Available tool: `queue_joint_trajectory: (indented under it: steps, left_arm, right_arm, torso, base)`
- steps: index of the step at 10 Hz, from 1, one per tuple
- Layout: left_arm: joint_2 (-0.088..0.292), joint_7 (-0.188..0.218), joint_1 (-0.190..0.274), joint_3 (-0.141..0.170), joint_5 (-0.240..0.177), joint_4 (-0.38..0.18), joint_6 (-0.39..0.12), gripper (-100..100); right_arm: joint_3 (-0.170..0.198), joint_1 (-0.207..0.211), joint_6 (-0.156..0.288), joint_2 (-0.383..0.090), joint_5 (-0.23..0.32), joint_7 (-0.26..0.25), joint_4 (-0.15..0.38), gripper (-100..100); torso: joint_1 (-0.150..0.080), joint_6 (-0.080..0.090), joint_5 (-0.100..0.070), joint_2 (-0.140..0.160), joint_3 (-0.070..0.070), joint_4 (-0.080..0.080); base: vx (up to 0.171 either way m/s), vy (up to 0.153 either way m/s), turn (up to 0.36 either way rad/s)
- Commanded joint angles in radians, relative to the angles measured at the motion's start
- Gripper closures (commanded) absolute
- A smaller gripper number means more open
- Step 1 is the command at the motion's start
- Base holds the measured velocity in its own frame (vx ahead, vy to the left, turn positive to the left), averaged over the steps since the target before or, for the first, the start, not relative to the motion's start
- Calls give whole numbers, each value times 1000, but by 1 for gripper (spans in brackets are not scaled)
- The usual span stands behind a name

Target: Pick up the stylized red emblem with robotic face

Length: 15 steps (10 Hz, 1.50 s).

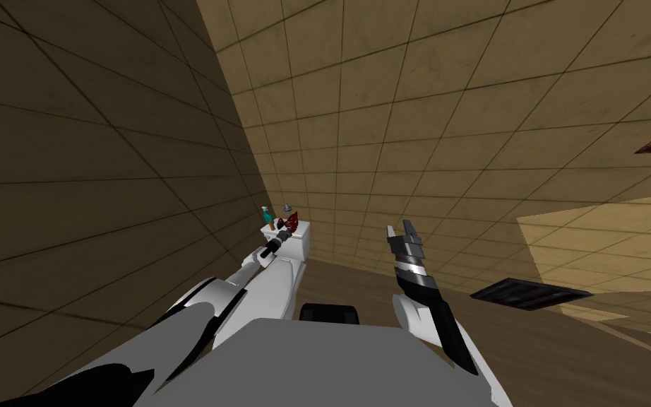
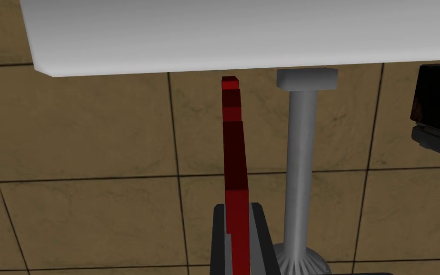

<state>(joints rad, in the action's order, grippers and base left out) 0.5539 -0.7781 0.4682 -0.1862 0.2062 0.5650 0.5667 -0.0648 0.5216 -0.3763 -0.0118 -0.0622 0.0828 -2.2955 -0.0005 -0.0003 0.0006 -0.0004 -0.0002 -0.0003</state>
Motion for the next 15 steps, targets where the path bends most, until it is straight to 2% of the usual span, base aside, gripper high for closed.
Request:
queue_joint_trajectory:
  steps: [1,3,4,5,7,8,9,10,11,12,13,15]
  left_arm:
    - [0,0,0,0,0,0,0,100]
    - [0,-1,0,0,0,0,0,100]
    - [0,-1,0,-1,0,0,0,0]
    - [-1,19,-50,28,24,50,-7,100]
    - [-1,19,-81,28,24,79,-7,100]
    - [-1,38,-121,56,50,115,-15,100]
    - [-1,38,-148,56,50,144,-15,100]
    - [-1,38,-171,56,50,182,-15,100]
    - [-1,58,-215,84,75,232,-23,100]
    - [-1,58,-249,84,75,270,-23,100]
    - [-1,77,-283,113,101,310,-30,100]
    - [-1,77,-350,113,101,380,-30,100]
  right_arm:
    - [0,0,0,0,0,0,0,0]
    - [0,0,0,0,0,0,0,0]
    - [0,0,0,0,0,0,0,0]
    - [0,0,0,0,0,0,0,0]
    - [0,0,0,0,0,0,0,0]
    - [0,0,0,0,0,0,0,0]
    - [0,0,0,0,0,0,0,0]
    - [0,0,0,0,0,0,0,0]
    - [0,0,0,0,0,0,0,0]
    - [0,0,0,0,0,0,0,0]
    - [0,0,0,0,0,0,0,0]
    - [0,0,0,0,0,0,0,0]
  torso:
    - [0,0,0,0,0,0]
    - [1,0,0,0,0,0]
    - [1,0,0,0,0,0]
    - [0,-1,0,0,0,0]
    - [2,-2,1,-6,-4,-2]
    - [3,-2,2,-6,-5,-3]
    - [4,-2,2,-9,-7,-5]
    - [4,-2,3,-10,-8,-7]
    - [5,-1,4,-9,-8,-7]
    - [6,-2,4,-11,-9,-8]
    - [5,-1,5,-11,-10,-9]
    - [5,0,6,-13,-11,-10]
  base:
    - [0,0,0]
    - [0,0,0]
    - [0,0,0]
    - [80,-16,7]
    - [75,-2,15]
    - [85,-8,1]
    - [92,-15,14]
    - [45,1,12]
    - [79,11,5]
    - [81,2,13]
    - [107,-9,13]
    - [71,-7,11]
